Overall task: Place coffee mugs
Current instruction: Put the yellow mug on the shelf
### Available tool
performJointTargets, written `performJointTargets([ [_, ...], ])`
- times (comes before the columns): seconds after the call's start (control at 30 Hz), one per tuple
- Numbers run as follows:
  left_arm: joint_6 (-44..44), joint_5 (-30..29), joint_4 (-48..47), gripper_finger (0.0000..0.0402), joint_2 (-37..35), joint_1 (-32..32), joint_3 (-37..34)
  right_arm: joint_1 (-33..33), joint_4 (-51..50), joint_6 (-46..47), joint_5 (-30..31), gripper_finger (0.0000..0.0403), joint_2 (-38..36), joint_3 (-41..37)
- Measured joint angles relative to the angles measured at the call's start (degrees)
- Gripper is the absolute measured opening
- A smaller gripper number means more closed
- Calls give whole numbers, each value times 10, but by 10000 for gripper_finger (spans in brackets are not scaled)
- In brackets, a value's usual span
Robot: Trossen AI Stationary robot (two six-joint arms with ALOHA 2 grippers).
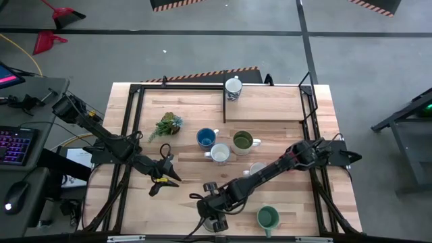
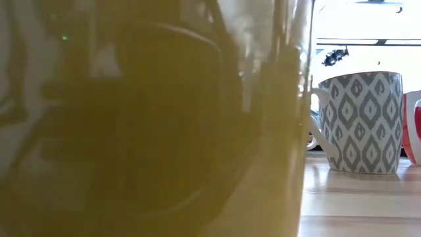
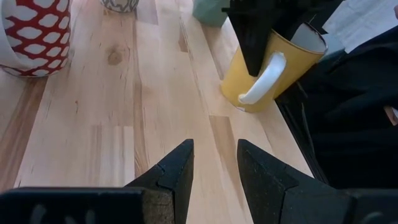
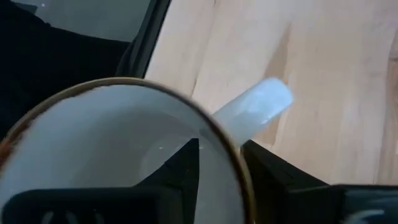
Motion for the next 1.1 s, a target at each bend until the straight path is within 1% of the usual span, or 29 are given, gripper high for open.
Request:
performJointTargets([
  [0.07, 0, 0, 0, 113, 0, 0, 0, -1, -1, 6, -2, 76, 0, 0],
  [0.2, 0, 0, 0, 113, 0, 0, 0, -2, -5, 11, -3, 20, -3, 1],
  [0.23, 0, 0, 0, 113, 0, 0, 0, -2, -2, 14, -3, 12, -3, 1],
  [0.43, 0, 0, -3, 113, 0, 0, 0, -2, -1, 30, 11, 5, -6, 2],
  [0.57, 1, 0, -3, 113, 0, 0, 0, -3, -22, 18, 55, 3, -28, 1],
  [0.63, 1, 0, -4, 113, 0, 0, 0, -6, -57, 4, 94, 2, -50, 15],
  [0.77, 1, 0, -4, 113, 0, 0, 0, -10, -114, -23, 181, 2, -81, 63],
  [0.83, 3, 0, -4, 113, 0, 0, 0, -13, -162, -36, 213, 1, -85, 92],
  [0.97, 3, 0, -5, 113, 0, 0, 0, -27, -230, -53, 238, 1, -86, 162],
  [1.1, 4, 0, -5, 113, 0, 0, 0, -56, -281, -57, 244, 1, -90, 213],
])
